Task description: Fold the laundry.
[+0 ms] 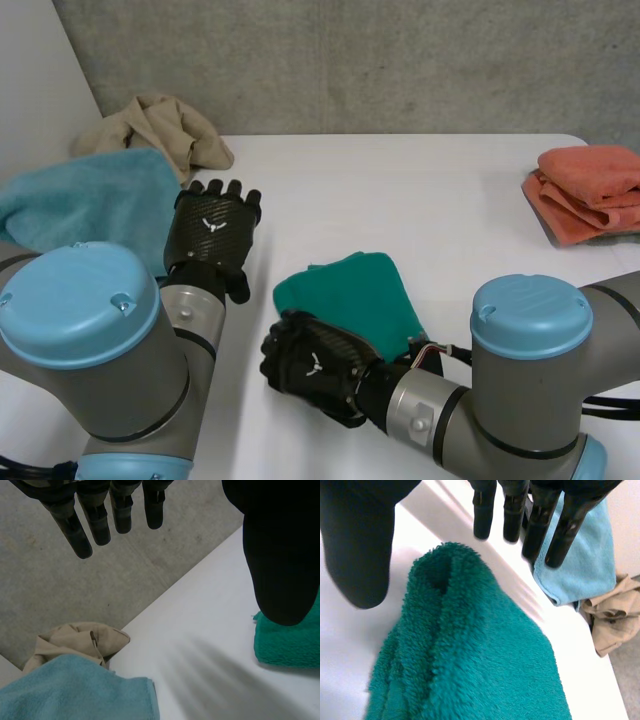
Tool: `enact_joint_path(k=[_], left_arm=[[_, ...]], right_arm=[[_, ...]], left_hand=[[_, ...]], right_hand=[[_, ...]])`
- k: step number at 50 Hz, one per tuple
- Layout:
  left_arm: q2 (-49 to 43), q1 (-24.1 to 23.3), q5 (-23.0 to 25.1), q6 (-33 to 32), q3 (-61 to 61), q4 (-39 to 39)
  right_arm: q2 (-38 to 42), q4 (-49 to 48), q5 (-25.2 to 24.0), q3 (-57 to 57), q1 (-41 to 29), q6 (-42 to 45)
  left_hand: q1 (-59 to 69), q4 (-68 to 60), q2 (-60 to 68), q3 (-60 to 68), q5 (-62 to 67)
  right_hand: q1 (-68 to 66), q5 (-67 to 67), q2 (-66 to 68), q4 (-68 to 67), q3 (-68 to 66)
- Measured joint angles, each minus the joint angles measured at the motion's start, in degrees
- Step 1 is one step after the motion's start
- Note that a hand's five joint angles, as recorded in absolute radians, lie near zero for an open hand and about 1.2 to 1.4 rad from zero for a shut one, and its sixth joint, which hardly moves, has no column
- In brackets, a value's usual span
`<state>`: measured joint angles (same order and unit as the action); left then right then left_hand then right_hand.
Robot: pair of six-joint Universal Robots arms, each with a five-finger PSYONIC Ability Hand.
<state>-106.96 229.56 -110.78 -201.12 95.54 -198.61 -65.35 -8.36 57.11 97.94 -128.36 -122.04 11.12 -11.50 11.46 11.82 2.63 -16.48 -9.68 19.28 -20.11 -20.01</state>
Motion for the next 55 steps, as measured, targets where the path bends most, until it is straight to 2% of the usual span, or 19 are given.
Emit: enact_joint_path(k=[4,7,9,10,15,21,22,28,34,45,55], left_arm=[[-0.45,-0.18,0.23,0.33,-2.04,-0.16],[-1.06,-0.63,0.3,0.42,-4.04,-0.27],[-1.19,-0.75,0.3,0.46,-4.36,-0.28],[-2.12,-1.74,0.29,0.92,-5.99,-0.29],[-4.15,-4.08,0.18,3.02,-7.88,0.07],[-5.88,-5.69,0.09,5.16,-8.36,0.97],[-7.68,-7.02,0.05,7.27,-8.37,2.74],[-11.21,-8.23,0.09,10.6,-8.21,6.95],[-15.32,-8.34,0.13,12.44,-8.24,10.49],[-16.3,-8.1,0.23,12.42,-8.28,11.87],[-8.49,-6.9,0.38,12.38,-7.6,11.67]], right_arm=[[-3.55,-0.09,0.74,-0.17,2.88,-9.64],[-7.67,-0.08,1.49,-0.32,6.29,-21.33],[-8.28,-0.05,1.6,-0.35,6.86,-23.25],[-11.03,0.33,2.35,-0.52,9.95,-33.03],[-12.01,2.58,3.22,-1.21,13.9,-42.01],[-10.34,4.62,3.57,-2.13,15.06,-42.54],[-5.61,8.87,4.24,-4.44,16.38,-38.98],[-0.81,11.78,6.12,-6.4,17.1,-33.7],[2.81,12.66,10.77,-7.37,17.28,-28.96],[1.61,12.28,12.16,-5.62,17.37,-27.07],[-4.63,9.83,10.79,-0.18,17.12,-28.03]], left_hand=[[0.0,0.0,0.0,0.0,0.0],[-0.01,0.0,0.0,0.0,0.0],[-0.01,0.0,0.0,0.0,0.0],[0.0,0.0,0.0,0.0,0.0],[0.0,0.0,0.0,0.0,0.0],[-0.01,0.0,0.0,0.0,0.0],[-0.01,0.0,0.0,0.0,0.0],[0.0,0.0,0.0,0.0,0.0],[0.0,0.0,0.0,0.0,0.0],[0.0,0.0,0.0,0.0,0.0],[0.0,0.0,0.0,0.0,0.0]], right_hand=[[5.12,6.25,-6.65,6.88,7.79],[5.12,6.25,-6.66,6.88,8.05],[5.12,6.25,-6.66,6.88,8.05],[5.13,6.25,-6.66,6.88,8.05],[5.12,6.25,-6.66,6.88,8.05],[5.12,6.25,-6.66,6.88,8.05],[5.12,6.21,-6.66,6.88,8.05],[5.13,6.22,-6.66,6.88,8.05],[5.13,6.22,-6.66,6.88,8.05],[5.13,6.22,-6.66,6.87,8.04],[4.93,6.02,-6.49,6.76,6.58]])
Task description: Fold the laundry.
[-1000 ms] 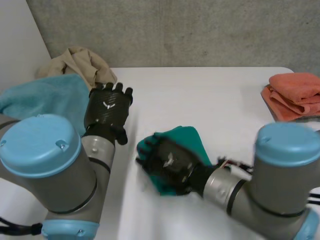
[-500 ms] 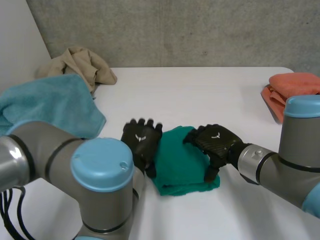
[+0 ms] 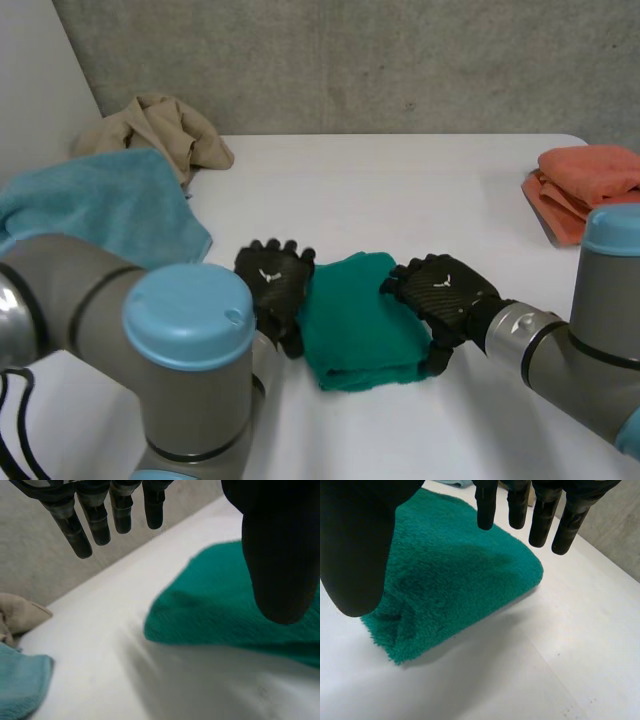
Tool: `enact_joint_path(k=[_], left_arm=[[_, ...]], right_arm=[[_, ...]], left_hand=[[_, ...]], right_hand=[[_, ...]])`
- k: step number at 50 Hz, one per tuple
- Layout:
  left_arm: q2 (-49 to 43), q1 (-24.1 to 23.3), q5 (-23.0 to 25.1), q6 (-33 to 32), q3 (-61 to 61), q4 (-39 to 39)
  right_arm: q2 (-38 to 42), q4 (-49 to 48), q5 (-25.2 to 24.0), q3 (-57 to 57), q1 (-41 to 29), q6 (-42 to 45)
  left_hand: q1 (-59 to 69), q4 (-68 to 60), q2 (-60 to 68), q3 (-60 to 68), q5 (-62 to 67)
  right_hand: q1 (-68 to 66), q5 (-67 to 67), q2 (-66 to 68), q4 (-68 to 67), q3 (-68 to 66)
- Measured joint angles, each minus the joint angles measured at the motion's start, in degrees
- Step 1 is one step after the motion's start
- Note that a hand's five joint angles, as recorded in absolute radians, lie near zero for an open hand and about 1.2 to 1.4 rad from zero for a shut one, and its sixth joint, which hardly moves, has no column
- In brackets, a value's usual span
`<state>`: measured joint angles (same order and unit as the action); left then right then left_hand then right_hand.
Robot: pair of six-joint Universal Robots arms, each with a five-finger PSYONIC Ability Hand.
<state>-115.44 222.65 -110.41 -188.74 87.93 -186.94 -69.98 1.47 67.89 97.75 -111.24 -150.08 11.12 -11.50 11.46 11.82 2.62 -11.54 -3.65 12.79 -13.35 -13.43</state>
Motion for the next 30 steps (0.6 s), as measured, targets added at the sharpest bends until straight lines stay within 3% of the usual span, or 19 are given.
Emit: enact_joint_path(k=[8,18,27,30], left_arm=[[4.58,4.0,0.09,0.22,3.63,-0.2],[5.79,9.22,0.27,0.35,8.7,-1.38],[5.75,9.87,0.43,0.38,10.71,-3.32],[5.74,9.84,0.45,0.38,10.97,-3.68]], right_arm=[[0.05,-4.44,-0.26,4.23,-0.39,-0.42],[4.26,-11.3,-0.14,5.08,-0.99,-0.36],[5.91,-12.42,-0.05,4.57,-3.17,-0.4],[5.91,-12.55,0.02,4.59,-3.89,-0.41]], left_hand=[[0.0,0.0,0.0,0.0,0.0],[0.01,0.0,0.0,0.0,0.0],[0.0,0.0,0.0,0.0,0.0],[0.0,0.0,0.0,0.0,0.0]], right_hand=[[-0.01,-0.55,0.55,-0.16,-0.69],[-9.0,-9.27,10.21,-10.24,-10.3],[-11.16,-11.51,12.54,-12.78,-12.76],[-17.08,-18.4,21.35,-20.0,-20.09]])
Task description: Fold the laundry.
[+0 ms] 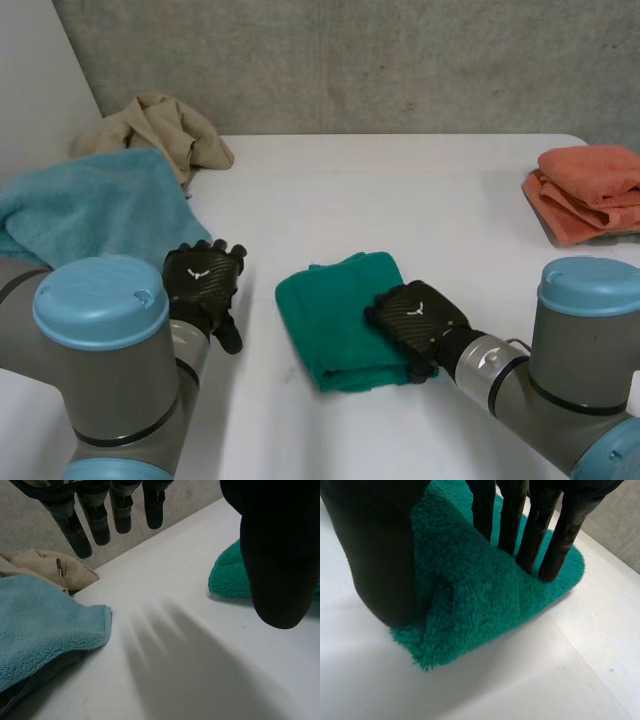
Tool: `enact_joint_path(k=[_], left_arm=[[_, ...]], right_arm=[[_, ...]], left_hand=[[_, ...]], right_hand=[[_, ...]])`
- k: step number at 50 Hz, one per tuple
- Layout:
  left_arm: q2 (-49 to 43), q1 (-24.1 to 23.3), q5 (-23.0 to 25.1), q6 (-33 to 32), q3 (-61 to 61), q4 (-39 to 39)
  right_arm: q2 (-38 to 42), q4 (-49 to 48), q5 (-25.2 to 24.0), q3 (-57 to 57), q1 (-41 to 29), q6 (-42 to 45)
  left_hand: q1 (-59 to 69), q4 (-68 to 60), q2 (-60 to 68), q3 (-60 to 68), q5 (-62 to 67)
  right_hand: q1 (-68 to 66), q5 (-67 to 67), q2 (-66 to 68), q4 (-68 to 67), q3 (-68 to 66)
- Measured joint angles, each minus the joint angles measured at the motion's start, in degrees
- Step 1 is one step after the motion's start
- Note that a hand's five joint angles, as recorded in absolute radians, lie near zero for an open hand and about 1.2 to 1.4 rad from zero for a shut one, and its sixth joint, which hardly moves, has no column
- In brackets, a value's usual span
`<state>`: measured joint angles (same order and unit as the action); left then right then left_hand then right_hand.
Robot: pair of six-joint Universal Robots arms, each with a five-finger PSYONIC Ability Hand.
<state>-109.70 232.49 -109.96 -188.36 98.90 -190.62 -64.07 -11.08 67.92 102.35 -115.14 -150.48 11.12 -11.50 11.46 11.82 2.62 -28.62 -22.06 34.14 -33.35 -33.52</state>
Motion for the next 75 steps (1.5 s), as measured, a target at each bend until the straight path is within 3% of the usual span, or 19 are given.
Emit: enact_joint_path(k=[1,3,7,19,24,28,37,45,54,60,63,64,66,68,75], left_arm=[[0.0,-0.02,0.01,0.0,0.08,-0.09],[0.0,-0.05,0.01,-0.01,0.16,-0.16],[0.0,-0.06,0.01,-0.01,0.24,-0.2],[0.04,0.42,-0.02,0.0,0.27,-0.17],[0.1,0.62,-0.06,0.01,0.31,-0.12],[0.23,0.72,-0.08,0.04,0.45,-0.1],[0.89,1.05,-0.08,0.1,1.2,-0.11],[1.01,1.54,-0.04,0.29,1.44,-0.15],[0.88,1.68,0.01,0.37,1.52,-0.19],[0.75,1.69,0.01,0.37,1.46,-0.19],[0.63,1.68,0.01,0.37,1.4,-0.19],[0.59,1.67,0.01,0.37,1.38,-0.19],[0.56,1.67,0.01,0.37,1.36,-0.19],[0.39,1.67,0.01,0.36,1.28,-0.19],[0.17,1.72,0.01,0.36,1.13,-0.27]], right_arm=[[-0.02,-0.06,0.03,0.01,-0.26,0.0],[-0.09,-0.24,0.1,0.01,-0.49,0.0],[-0.25,-1.01,0.3,-0.06,-0.53,0.22],[-0.34,-6.09,0.26,-6.17,1.12,7.94],[-0.67,-8.75,-0.31,-11.92,3.98,14.89],[-0.44,-10.26,-1.35,-22.59,10.19,20.27],[4.36,-10.25,-3.47,-39.57,22.04,15.18],[15.89,-9.5,-3.66,-51.39,32.86,8.91],[28.06,-5.74,-3.56,-57.29,40.36,8.65],[31.47,-4.63,-3.58,-57.68,42.38,8.76],[32.14,-4.47,-3.41,-57.45,43.24,8.72],[32.09,-4.45,-3.36,-57.35,43.37,8.71],[31.99,-4.45,-3.28,-57.22,43.48,8.68],[31.3,-4.33,-3.03,-56.57,43.64,8.59],[25.56,-3.47,-2.7,-52.9,43.62,6.9]], left_hand=[[0.01,0.0,0.0,0.0,0.0],[0.0,0.0,0.0,0.0,0.0],[0.0,0.0,0.0,0.0,0.0],[0.0,0.0,0.0,0.0,0.0],[0.0,0.0,0.0,0.0,0.0],[0.0,0.0,0.0,0.0,0.0],[0.0,0.0,0.0,0.0,0.0],[0.0,0.0,0.0,0.0,0.0],[0.0,0.0,0.0,0.0,0.0],[0.0,0.0,0.0,0.0,0.0],[0.0,0.0,0.0,0.0,0.0],[0.0,0.0,0.0,0.0,0.0],[0.0,0.0,0.0,0.0,0.0],[0.0,0.0,0.0,0.0,0.0],[0.0,0.0,0.0,0.0,0.0]], right_hand=[[-1.14,-1.64,1.65,-1.66,-1.65],[-14.16,-21.32,21.49,-21.65,-21.74],[-20.95,-31.52,31.65,-33.83,-31.81],[-20.95,-31.52,31.68,-34.73,-33.9],[-20.95,-31.52,31.68,-34.74,-33.9],[-20.95,-31.52,32.05,-34.74,-33.89],[-20.98,-31.53,32.05,-34.75,-33.9],[-20.95,-31.53,32.05,-34.76,-33.9],[-20.95,-32.43,32.05,-34.75,-33.89],[-20.95,-33.6,32.04,-34.73,-33.89],[-10.0,-19.18,15.37,-18.74,-17.13],[0.65,-7.54,2.6,-6.28,-4.8],[4.59,-2.48,-1.92,-0.73,-0.34],[14.29,14.68,-19.93,18.49,18.92],[17.2,18.14,-21.52,20.09,21.58]])
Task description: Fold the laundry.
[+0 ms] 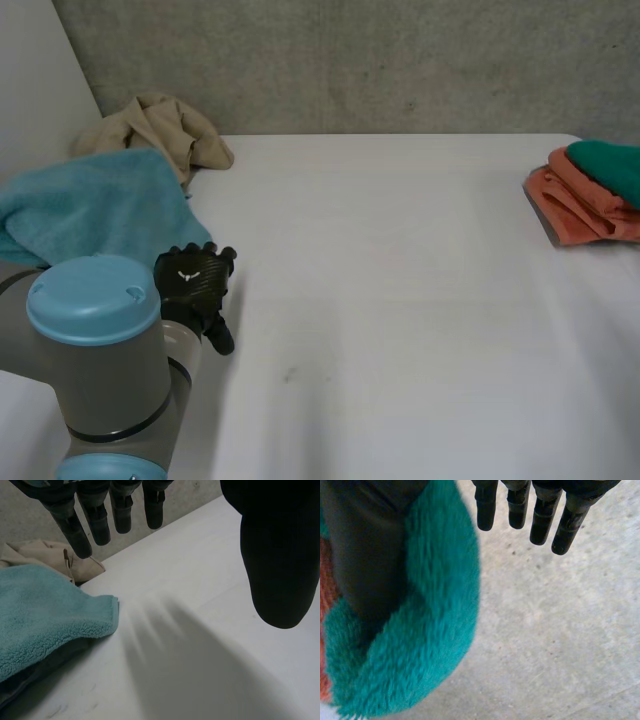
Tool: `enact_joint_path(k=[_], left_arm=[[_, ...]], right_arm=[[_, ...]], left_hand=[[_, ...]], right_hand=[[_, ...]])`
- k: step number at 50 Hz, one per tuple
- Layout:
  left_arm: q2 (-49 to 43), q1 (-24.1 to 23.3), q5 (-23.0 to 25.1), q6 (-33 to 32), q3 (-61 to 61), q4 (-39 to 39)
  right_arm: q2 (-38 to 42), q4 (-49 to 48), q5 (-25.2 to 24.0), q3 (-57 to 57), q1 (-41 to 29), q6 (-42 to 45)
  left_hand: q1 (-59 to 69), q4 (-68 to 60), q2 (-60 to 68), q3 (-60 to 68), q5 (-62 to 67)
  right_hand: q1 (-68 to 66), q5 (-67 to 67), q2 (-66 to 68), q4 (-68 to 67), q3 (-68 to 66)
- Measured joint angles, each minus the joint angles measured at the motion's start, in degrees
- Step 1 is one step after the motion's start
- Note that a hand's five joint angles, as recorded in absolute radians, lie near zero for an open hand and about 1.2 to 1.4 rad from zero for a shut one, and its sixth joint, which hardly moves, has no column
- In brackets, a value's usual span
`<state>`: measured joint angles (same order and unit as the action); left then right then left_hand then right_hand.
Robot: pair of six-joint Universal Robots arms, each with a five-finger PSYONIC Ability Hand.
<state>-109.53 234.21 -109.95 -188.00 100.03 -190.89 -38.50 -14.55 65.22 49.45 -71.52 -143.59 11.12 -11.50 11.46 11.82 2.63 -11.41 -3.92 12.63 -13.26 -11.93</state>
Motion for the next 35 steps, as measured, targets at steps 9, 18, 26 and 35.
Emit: enact_joint_path(k=[9,18,26,35], left_arm=[[0.55,0.04,0.0,-0.01,-0.18,-0.06],[3.07,1.16,0.03,-0.2,-1.62,-0.02],[5.56,2.65,0.12,-0.33,-4.49,0.0],[7.2,5.64,0.45,-0.44,-9.0,0.14]], right_arm=[[-12.36,1.2,0.48,3.81,1.53,-7.34],[-21.87,9.1,7.16,0.67,2.16,-9.24],[-27.4,15.79,14.92,-0.31,-8.03,-8.92],[-30.25,25.45,18.45,6.99,-32.33,-10.78]], left_hand=[[0.0,0.0,0.0,0.0,0.0],[0.0,0.0,0.0,0.0,0.0],[0.0,0.0,0.0,0.0,0.0],[0.0,0.0,0.0,0.0,0.0]], right_hand=[[0.0,0.49,0.0,0.0,0.0],[0.0,0.5,0.0,0.0,0.0],[0.0,0.49,0.0,0.0,0.0],[0.0,0.5,0.0,0.0,0.0]])
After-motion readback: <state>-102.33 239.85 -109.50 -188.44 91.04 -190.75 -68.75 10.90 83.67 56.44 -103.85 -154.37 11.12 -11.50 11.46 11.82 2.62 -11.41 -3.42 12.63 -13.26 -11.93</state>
